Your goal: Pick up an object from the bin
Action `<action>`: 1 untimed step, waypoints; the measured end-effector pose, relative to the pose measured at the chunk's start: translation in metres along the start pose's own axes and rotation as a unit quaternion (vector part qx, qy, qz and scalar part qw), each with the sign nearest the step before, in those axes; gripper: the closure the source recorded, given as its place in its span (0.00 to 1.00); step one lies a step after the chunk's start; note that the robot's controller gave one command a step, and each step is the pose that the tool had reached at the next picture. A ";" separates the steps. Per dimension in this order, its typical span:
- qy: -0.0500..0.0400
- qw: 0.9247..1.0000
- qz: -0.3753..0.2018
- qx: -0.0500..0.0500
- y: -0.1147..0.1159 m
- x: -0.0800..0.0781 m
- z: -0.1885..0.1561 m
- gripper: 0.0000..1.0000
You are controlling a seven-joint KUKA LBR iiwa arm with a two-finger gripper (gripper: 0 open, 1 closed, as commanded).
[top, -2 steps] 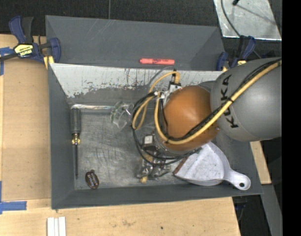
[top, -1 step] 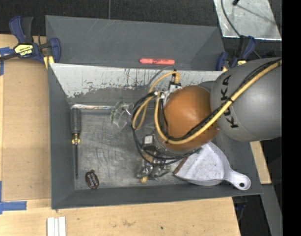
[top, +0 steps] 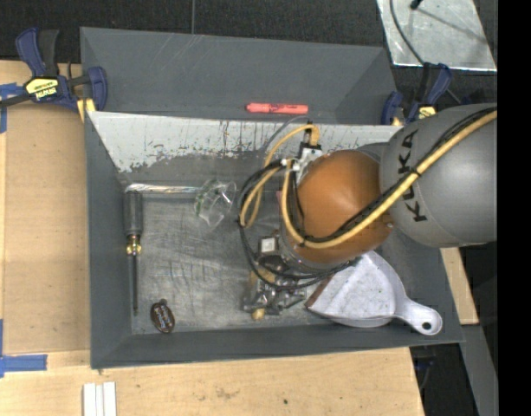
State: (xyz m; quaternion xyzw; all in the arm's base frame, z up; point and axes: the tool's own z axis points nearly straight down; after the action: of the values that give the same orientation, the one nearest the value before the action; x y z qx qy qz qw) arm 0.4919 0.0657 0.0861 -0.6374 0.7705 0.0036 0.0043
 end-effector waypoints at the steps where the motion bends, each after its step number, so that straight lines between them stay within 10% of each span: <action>1: -0.007 0.999 0.031 0.005 -0.007 0.026 0.004 1.00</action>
Offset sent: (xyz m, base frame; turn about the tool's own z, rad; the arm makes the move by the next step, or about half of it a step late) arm -0.0061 -0.0982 -0.0161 -0.1262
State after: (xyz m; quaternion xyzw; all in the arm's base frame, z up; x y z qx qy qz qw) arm 0.4940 0.0391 0.0817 -0.6129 0.7900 0.0049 0.0127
